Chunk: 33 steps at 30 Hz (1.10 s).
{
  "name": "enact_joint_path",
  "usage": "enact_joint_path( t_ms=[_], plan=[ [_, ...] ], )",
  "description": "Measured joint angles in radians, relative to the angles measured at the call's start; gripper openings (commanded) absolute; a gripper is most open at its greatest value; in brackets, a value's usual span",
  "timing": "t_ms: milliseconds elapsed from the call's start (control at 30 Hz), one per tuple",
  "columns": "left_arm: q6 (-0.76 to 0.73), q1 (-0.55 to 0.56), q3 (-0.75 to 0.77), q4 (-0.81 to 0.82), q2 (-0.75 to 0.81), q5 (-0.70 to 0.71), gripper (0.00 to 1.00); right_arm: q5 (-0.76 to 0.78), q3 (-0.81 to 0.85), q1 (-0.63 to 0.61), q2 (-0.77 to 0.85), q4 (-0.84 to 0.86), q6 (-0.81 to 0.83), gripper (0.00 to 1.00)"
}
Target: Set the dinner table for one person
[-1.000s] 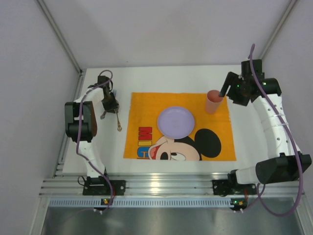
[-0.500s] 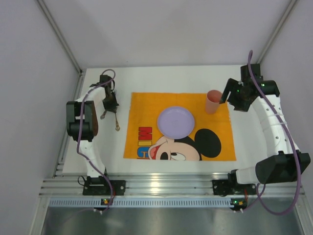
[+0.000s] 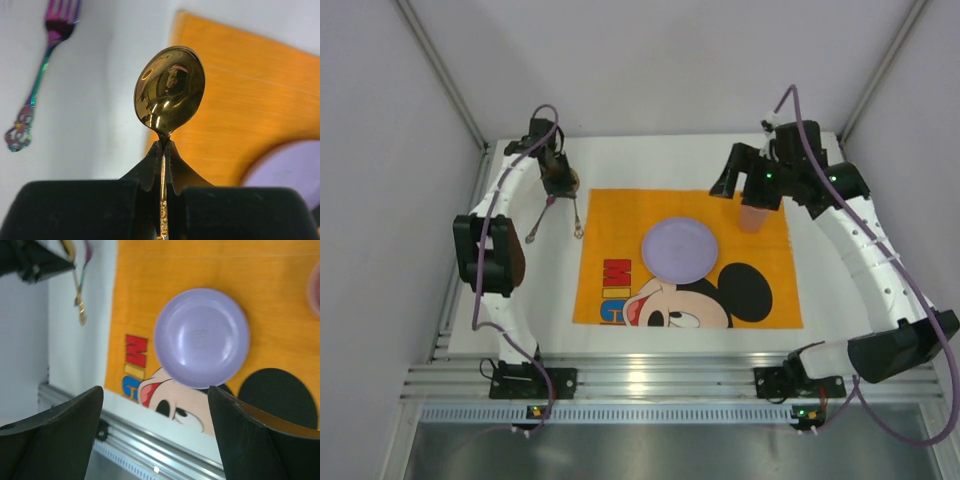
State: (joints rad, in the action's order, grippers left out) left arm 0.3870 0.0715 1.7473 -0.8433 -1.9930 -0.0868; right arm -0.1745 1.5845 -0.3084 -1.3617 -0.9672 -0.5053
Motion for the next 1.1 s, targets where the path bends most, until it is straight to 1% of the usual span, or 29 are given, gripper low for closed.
enact_joint_path(
  t_ms=[67, 167, 367, 567, 700, 800, 900, 933, 1000, 1033, 1100],
  plan=[
    [0.036, 0.055, 0.049, -0.008, 0.047, -0.021, 0.0, -0.066, -0.02, -0.078, -0.002, 0.079, -0.039, 0.84],
    [0.109, 0.157, 0.097, -0.012, 0.13, -0.06, 0.0, -0.139, -0.108, -0.164, -0.007, 0.217, -0.104, 0.83],
    [0.224, 0.329, 0.109, -0.014, 0.247, -0.118, 0.0, -0.191, -0.252, -0.235, -0.05, 0.347, -0.184, 0.82],
    [0.298, 0.403, 0.057, -0.003, 0.3, -0.13, 0.0, -0.191, -0.297, -0.273, -0.051, 0.405, -0.216, 0.79],
    [0.321, 0.435, 0.025, 0.002, 0.315, -0.124, 0.0, -0.187, -0.304, -0.29, -0.05, 0.431, -0.23, 0.77],
    [0.332, 0.46, -0.002, 0.008, 0.328, -0.118, 0.0, -0.186, -0.311, -0.309, -0.048, 0.454, -0.241, 0.74],
    [0.346, 0.48, -0.01, 0.015, 0.334, -0.114, 0.0, -0.182, -0.322, -0.336, -0.047, 0.474, -0.254, 0.64],
    [0.349, 0.486, -0.011, 0.021, 0.335, -0.112, 0.0, -0.179, -0.323, -0.345, -0.047, 0.474, -0.258, 0.55],
    [0.358, 0.495, -0.014, 0.035, 0.34, -0.106, 0.0, -0.176, -0.327, -0.365, -0.047, 0.483, -0.265, 0.45],
    [0.365, 0.498, -0.018, 0.039, 0.343, -0.106, 0.0, -0.172, -0.328, -0.377, -0.047, 0.486, -0.27, 0.29],
    [0.375, 0.504, -0.03, 0.048, 0.353, -0.102, 0.0, -0.165, -0.328, -0.401, -0.048, 0.489, -0.278, 0.08]
  ],
)
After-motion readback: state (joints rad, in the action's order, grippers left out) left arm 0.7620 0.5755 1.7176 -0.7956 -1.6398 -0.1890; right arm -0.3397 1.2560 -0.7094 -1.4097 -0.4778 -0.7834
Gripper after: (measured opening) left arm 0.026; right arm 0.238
